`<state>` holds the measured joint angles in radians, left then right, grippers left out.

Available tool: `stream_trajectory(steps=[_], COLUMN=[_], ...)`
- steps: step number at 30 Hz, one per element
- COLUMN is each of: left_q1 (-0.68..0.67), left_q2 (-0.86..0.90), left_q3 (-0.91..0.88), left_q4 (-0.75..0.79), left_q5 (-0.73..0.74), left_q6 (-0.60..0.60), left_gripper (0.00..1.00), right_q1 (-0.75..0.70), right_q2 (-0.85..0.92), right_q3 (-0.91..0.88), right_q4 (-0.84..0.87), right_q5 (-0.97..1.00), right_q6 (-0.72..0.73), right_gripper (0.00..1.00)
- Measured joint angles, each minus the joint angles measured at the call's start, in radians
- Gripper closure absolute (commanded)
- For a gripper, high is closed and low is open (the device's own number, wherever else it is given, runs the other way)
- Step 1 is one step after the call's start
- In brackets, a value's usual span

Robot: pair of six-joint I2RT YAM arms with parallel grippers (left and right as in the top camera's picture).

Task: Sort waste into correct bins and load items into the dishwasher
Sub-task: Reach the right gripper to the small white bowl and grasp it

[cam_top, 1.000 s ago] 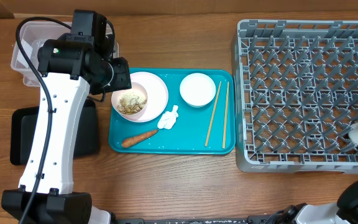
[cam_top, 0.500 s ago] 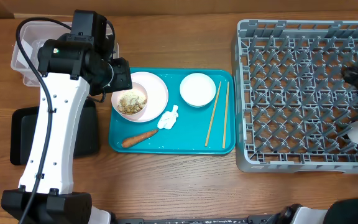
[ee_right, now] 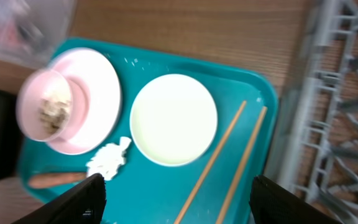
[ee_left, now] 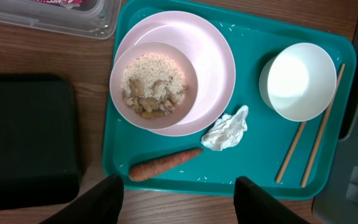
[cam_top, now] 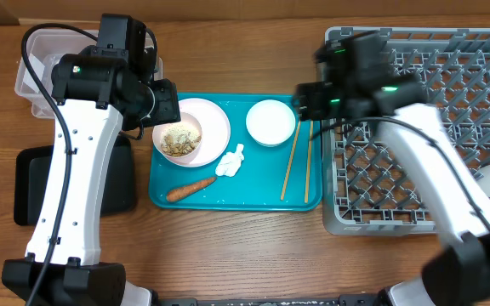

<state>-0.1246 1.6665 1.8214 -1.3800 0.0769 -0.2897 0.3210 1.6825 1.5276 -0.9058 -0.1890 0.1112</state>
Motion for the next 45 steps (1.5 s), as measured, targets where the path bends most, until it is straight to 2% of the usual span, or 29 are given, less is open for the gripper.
stream_trajectory(steps=[4, 11, 15, 17, 22, 24, 26, 31, 39, 45], left_q1=[0.0, 0.0, 0.0, 0.0, 0.0, 0.0, 0.0, 0.0, 0.0, 0.0], left_q2=[0.0, 0.0, 0.0, 0.0, 0.0, 0.0, 0.0, 0.0, 0.0, 0.0], left_q3=[0.0, 0.0, 0.0, 0.0, 0.0, 0.0, 0.0, 0.0, 0.0, 0.0], left_q4=[0.0, 0.0, 0.0, 0.0, 0.0, 0.0, 0.0, 0.0, -0.001, -0.002], left_q5=[0.0, 0.0, 0.0, 0.0, 0.0, 0.0, 0.0, 0.0, 0.0, 0.0], left_q6=[0.0, 0.0, 0.0, 0.0, 0.0, 0.0, 0.0, 0.0, 0.0, 0.0], left_gripper=[0.4, 0.4, 0.4, 0.4, 0.4, 0.4, 0.4, 0.4, 0.4, 0.4], right_q1=[0.084, 0.097, 0.097, 0.097, 0.097, 0.097, 0.097, 0.097, 0.097, 0.095], right_q2=[0.121, 0.275, 0.337, 0.359, 0.377, 0.377, 0.378, 0.378, 0.377, 0.348], right_q3=[0.0, 0.0, 0.0, 0.0, 0.0, 0.0, 0.0, 0.0, 0.006, 0.063], right_q4=[0.071, 0.13, 0.144, 0.146, 0.146, 0.145, 0.14, 0.126, 0.093, 0.003], right_q5=[0.129, 0.222, 0.235, 0.238, 0.241, 0.242, 0.244, 0.245, 0.242, 0.257], right_q6=[0.02, 0.07, 0.1, 0.105, 0.125, 0.122, 0.122, 0.127, 0.135, 0.143], right_gripper=[0.25, 0.3, 0.44, 0.56, 0.72, 0.84, 0.91, 0.96, 0.96, 0.96])
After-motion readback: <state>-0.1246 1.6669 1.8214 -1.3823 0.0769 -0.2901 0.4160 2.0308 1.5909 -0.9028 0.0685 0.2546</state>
